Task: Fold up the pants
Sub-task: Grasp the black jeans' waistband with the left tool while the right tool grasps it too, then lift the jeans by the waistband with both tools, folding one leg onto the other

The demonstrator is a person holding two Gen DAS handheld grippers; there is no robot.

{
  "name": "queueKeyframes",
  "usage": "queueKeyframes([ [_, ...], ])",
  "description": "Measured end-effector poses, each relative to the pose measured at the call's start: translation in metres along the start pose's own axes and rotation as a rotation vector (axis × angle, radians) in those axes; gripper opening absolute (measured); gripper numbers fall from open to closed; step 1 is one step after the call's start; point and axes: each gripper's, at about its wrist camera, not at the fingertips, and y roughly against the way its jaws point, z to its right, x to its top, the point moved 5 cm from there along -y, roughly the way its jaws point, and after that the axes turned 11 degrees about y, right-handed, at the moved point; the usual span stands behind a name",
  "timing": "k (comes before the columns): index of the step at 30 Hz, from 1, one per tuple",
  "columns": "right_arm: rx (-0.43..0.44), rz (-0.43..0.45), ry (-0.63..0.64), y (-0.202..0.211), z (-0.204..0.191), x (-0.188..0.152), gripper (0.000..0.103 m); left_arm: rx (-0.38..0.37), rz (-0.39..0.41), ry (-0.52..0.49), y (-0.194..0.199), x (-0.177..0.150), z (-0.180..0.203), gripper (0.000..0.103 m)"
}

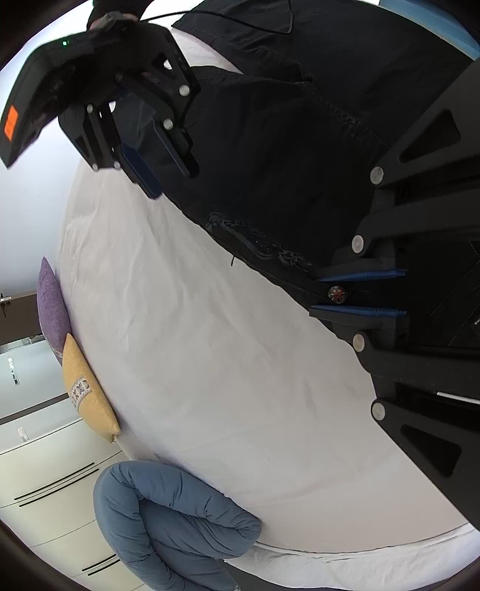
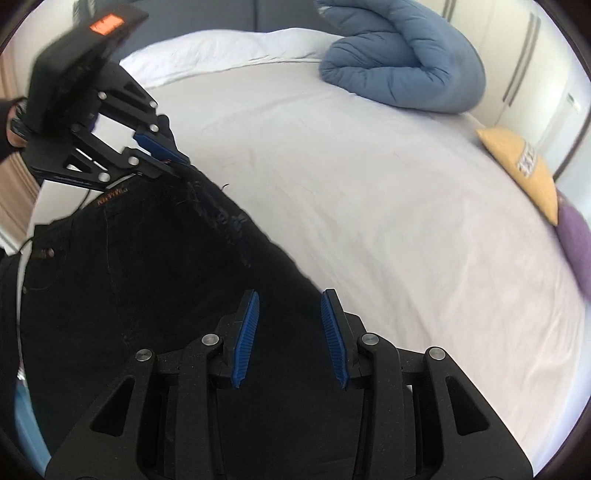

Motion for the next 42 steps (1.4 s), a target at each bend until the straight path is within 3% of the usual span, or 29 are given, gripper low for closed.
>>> queueKeyframes([
  [7,-0.011,-0.082,0.082,-0.026,-0.008,0.009,0.034,-0.011,0.006,-0.007,0.008,-0.014,0.003,0.012],
  [9,0.012,-0.112,0.070,-0.032,-0.008,0.009,0.025,-0.012,0.008,-0.002,0.009,-0.016,0.004,0.012],
  [10,0.018,-0.109,0.053,-0.030,-0.007,0.010,0.011,-0.012,0.010,-0.001,0.010,-0.017,0.004,0.012],
  [11,0.033,-0.098,0.038,-0.028,-0.007,0.010,0.009,-0.012,0.012,-0.001,0.011,-0.018,0.004,0.012],
  [19,0.149,-0.006,-0.150,0.012,-0.015,0.009,0.003,-0.026,0.021,0.001,0.032,-0.031,0.008,0.012],
  [27,0.378,-0.005,-0.187,0.018,-0.094,0.011,0.002,-0.105,-0.024,-0.001,0.057,-0.096,0.035,0.012],
  [32,0.405,-0.100,-0.049,0.016,-0.158,-0.003,0.002,-0.133,-0.077,-0.044,0.063,-0.145,0.061,0.012],
  [37,0.268,-0.169,0.189,0.031,-0.223,-0.017,0.002,-0.147,-0.115,-0.089,0.067,-0.181,0.085,0.012],
  [42,-0.029,-0.242,0.606,0.043,-0.307,-0.036,0.002,-0.116,-0.134,-0.184,0.075,-0.208,0.113,0.012],
])
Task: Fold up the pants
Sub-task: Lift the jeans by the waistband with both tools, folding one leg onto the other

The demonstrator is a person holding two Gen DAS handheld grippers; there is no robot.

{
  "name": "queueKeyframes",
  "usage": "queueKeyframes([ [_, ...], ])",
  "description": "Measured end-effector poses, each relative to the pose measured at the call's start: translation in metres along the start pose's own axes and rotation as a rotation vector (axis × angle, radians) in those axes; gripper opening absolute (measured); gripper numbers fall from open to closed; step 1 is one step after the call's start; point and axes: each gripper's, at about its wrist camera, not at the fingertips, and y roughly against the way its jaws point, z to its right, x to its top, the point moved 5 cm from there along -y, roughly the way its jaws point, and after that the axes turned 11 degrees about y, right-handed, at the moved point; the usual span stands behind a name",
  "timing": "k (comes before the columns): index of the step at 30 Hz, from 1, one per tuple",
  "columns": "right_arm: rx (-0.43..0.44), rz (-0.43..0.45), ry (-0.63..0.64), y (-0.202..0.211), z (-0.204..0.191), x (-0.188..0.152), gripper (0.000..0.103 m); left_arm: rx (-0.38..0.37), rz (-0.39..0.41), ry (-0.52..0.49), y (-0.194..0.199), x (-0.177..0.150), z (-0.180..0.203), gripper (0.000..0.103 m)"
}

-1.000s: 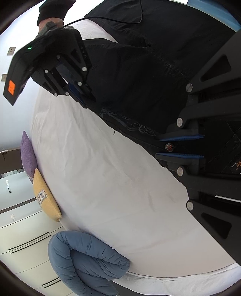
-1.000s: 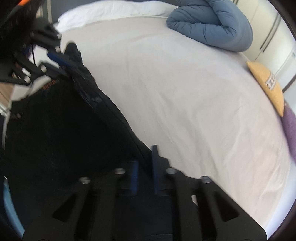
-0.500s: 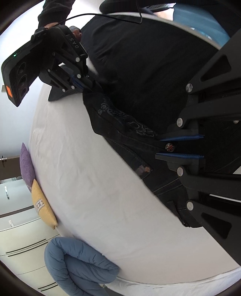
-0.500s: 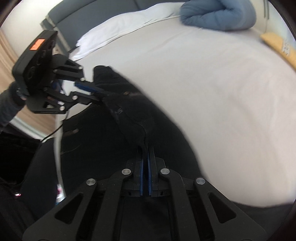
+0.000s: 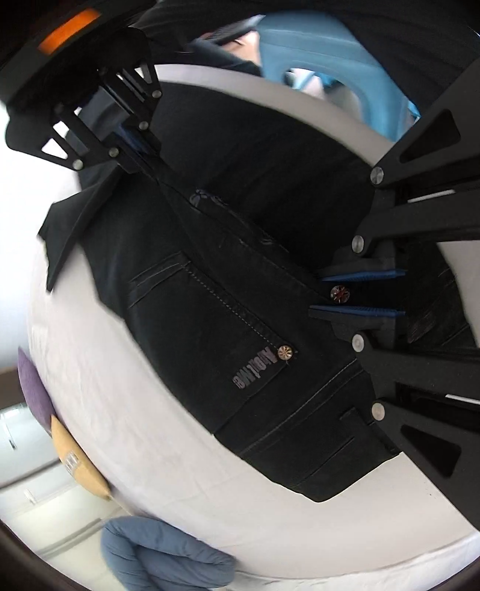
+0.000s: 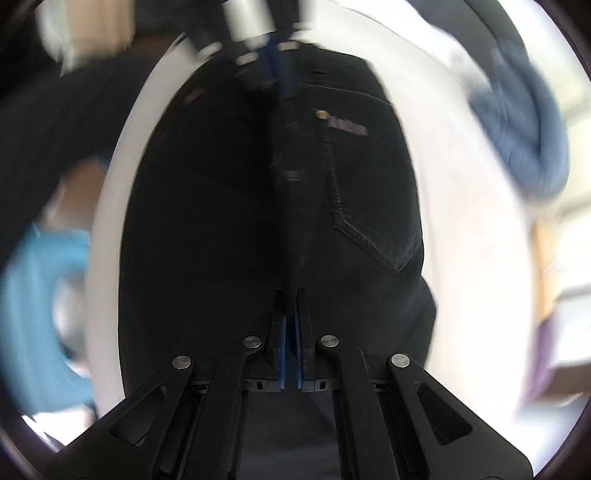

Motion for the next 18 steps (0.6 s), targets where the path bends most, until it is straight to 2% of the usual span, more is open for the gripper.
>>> queueKeyframes([
  [2,-0.065,-0.033,0.083,0.000,-0.025,0.006,0.002,0.003,-0.014,-0.023,-0.001,-0.010,0.010,0.012],
  [6,-0.099,-0.050,0.101,0.001,-0.057,0.014,0.002,-0.001,-0.024,-0.032,0.001,-0.026,0.023,0.012],
  [9,-0.110,-0.052,0.092,-0.001,-0.056,0.007,0.002,-0.007,-0.023,-0.027,0.005,-0.034,0.025,0.012],
  [11,-0.107,-0.050,0.072,-0.003,-0.036,-0.005,0.002,-0.009,-0.022,-0.027,0.004,-0.033,0.025,0.012],
  [13,-0.110,-0.052,0.058,-0.007,-0.033,-0.002,0.002,-0.014,-0.019,-0.024,0.006,-0.031,0.023,0.012],
  [18,-0.113,-0.051,0.056,-0.004,-0.048,-0.001,0.002,-0.017,-0.021,-0.034,0.004,-0.036,0.022,0.012],
])
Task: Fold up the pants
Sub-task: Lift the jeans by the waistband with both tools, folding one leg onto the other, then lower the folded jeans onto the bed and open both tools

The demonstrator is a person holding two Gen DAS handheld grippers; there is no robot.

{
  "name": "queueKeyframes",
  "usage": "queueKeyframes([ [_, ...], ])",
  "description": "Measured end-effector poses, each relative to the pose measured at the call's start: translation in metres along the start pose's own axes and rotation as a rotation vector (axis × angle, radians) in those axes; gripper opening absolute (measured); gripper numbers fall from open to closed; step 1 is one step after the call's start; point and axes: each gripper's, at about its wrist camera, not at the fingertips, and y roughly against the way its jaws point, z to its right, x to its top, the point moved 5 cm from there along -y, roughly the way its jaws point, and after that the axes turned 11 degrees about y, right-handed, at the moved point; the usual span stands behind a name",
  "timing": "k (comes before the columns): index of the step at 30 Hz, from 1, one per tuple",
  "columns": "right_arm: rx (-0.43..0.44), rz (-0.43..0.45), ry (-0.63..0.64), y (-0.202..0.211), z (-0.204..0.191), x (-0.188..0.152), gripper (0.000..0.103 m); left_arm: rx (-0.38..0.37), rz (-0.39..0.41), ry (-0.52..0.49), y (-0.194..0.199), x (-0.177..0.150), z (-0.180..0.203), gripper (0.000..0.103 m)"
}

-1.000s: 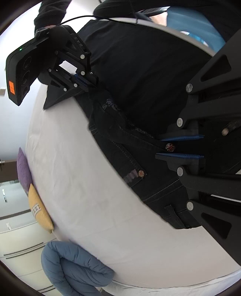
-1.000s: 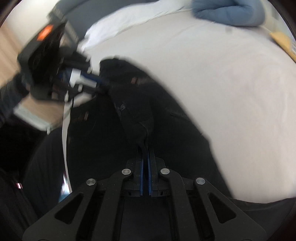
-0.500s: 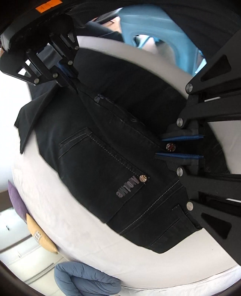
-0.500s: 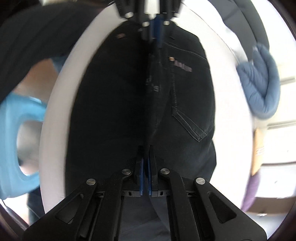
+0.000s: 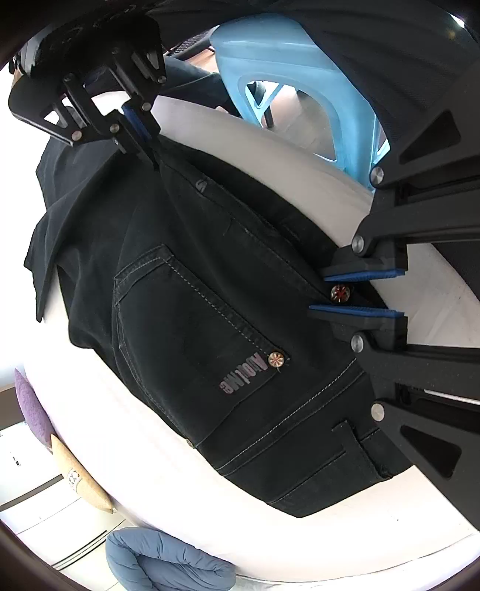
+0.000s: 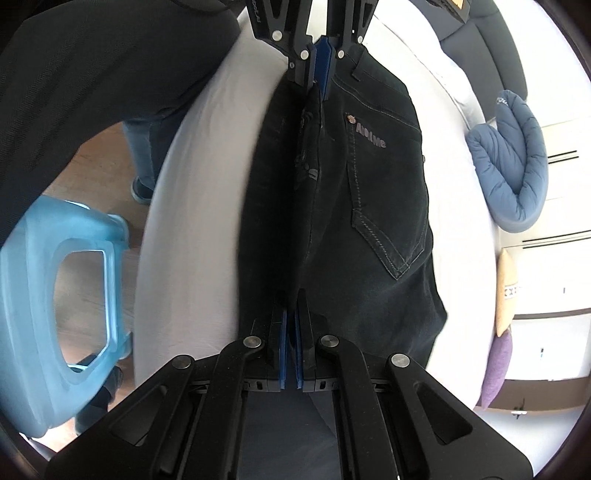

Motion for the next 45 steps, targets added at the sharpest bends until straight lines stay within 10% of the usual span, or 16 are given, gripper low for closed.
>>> queueKeyframes([
  [9,-0.002,-0.010,-0.005,0.001,-0.015,0.000,0.002,0.007,0.002,-0.018,0.002,-0.003,0.004,0.014],
  [16,-0.001,-0.035,-0.080,-0.014,-0.016,0.000,0.003,0.096,-0.009,0.021,0.011,-0.008,-0.007,0.060],
  [24,0.003,-0.021,-0.286,-0.022,-0.002,-0.007,0.004,0.066,0.176,0.173,0.084,0.032,-0.025,0.061],
  [33,0.024,0.048,-0.602,-0.009,0.009,-0.025,0.018,0.016,0.028,0.347,-0.052,0.080,-0.001,0.042],
  [37,0.132,0.165,-0.901,0.021,0.033,-0.069,0.081,-0.010,0.050,0.415,-0.051,0.079,-0.006,0.042],
  [40,0.101,0.218,-1.156,0.032,0.087,-0.136,0.082,-0.009,0.038,0.413,-0.055,0.085,-0.007,0.043],
  [45,0.019,0.000,-1.451,-0.012,0.183,-0.256,0.082,-0.001,0.032,0.427,-0.059,0.095,-0.005,0.043],
])
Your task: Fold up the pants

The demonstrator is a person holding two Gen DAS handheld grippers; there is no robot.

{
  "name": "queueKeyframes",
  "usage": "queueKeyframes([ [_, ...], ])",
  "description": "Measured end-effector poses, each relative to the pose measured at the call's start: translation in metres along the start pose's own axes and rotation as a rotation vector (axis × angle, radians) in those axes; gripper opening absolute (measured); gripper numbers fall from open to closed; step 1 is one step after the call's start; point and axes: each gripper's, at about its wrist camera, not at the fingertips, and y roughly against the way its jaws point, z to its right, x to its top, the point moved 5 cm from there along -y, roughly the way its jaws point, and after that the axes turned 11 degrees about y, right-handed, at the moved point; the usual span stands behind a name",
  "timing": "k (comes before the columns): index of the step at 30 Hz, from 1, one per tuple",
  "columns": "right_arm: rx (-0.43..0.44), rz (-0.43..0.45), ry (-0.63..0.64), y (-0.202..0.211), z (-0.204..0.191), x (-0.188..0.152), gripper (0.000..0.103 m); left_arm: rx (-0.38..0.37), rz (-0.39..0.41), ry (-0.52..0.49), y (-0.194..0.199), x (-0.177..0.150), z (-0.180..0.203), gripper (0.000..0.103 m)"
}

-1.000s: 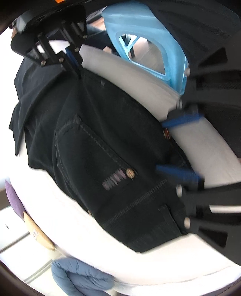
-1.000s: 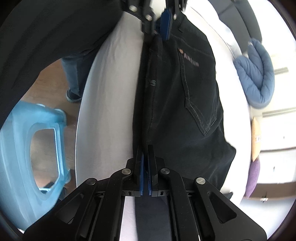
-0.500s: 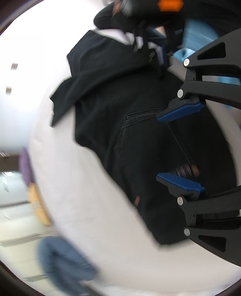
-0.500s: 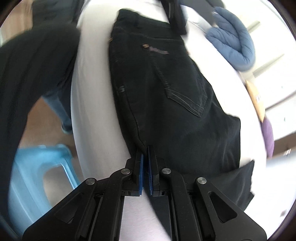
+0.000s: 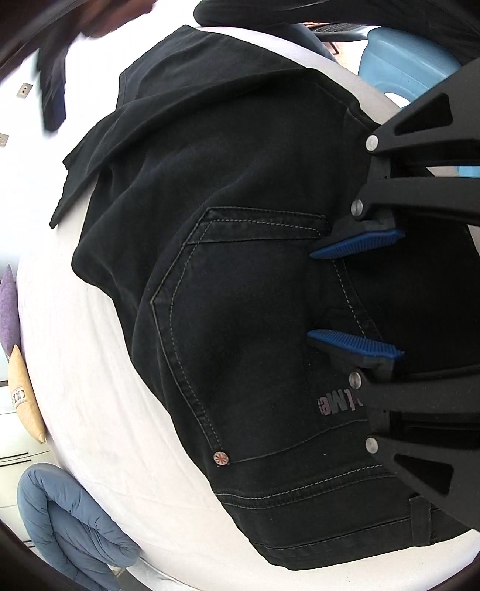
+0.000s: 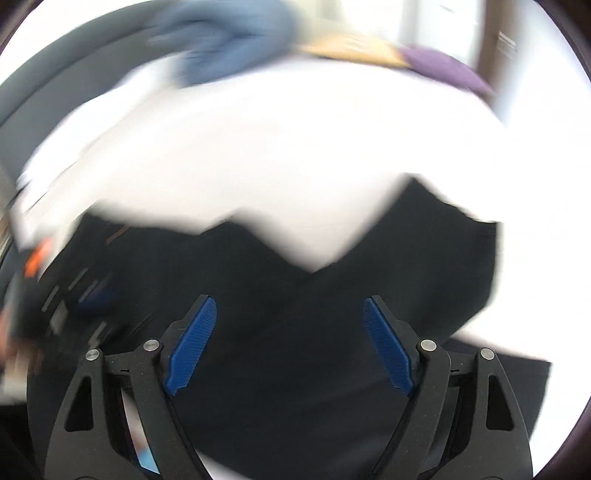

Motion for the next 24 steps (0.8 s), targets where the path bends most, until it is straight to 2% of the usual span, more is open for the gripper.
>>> queueKeyframes([
  [3,-0.096,-0.199,-0.202,-0.058,0.078,0.039,0.082,-0.007,0.011,0.013,0.001,-0.006,-0.004,0.043],
  [4,-0.096,-0.226,-0.232,-0.070,0.090,0.045,0.082,-0.012,0.014,0.018,0.002,-0.006,-0.005,0.043],
  [5,-0.106,-0.263,-0.265,-0.089,0.101,0.057,0.082,-0.014,0.017,0.019,0.002,-0.008,-0.006,0.043],
  [7,-0.187,-0.318,-0.284,-0.114,0.120,0.070,0.082,-0.017,0.021,0.022,0.005,-0.011,-0.009,0.043],
  [12,-0.245,-0.412,-0.272,-0.157,0.128,0.082,0.081,-0.024,0.027,0.018,0.009,-0.014,-0.014,0.043],
  [13,-0.255,-0.412,-0.251,-0.162,0.128,0.084,0.076,-0.026,0.027,0.018,0.009,-0.014,-0.014,0.043],
  [14,-0.264,-0.408,-0.232,-0.164,0.128,0.085,0.056,-0.026,0.027,0.016,0.009,-0.015,-0.015,0.043],
  [16,-0.254,-0.399,-0.228,-0.165,0.130,0.083,0.036,-0.023,0.026,0.016,0.008,-0.013,-0.014,0.043],
  [18,-0.238,-0.388,-0.261,-0.162,0.135,0.079,0.027,-0.019,0.027,0.017,0.008,-0.012,-0.013,0.043],
  [20,-0.236,-0.366,-0.274,-0.154,0.134,0.075,0.008,-0.015,0.029,0.019,0.007,-0.011,-0.012,0.043],
  [24,-0.192,-0.255,-0.320,-0.120,0.145,0.078,0.004,-0.001,0.027,0.019,0.006,-0.011,-0.009,0.043],
])
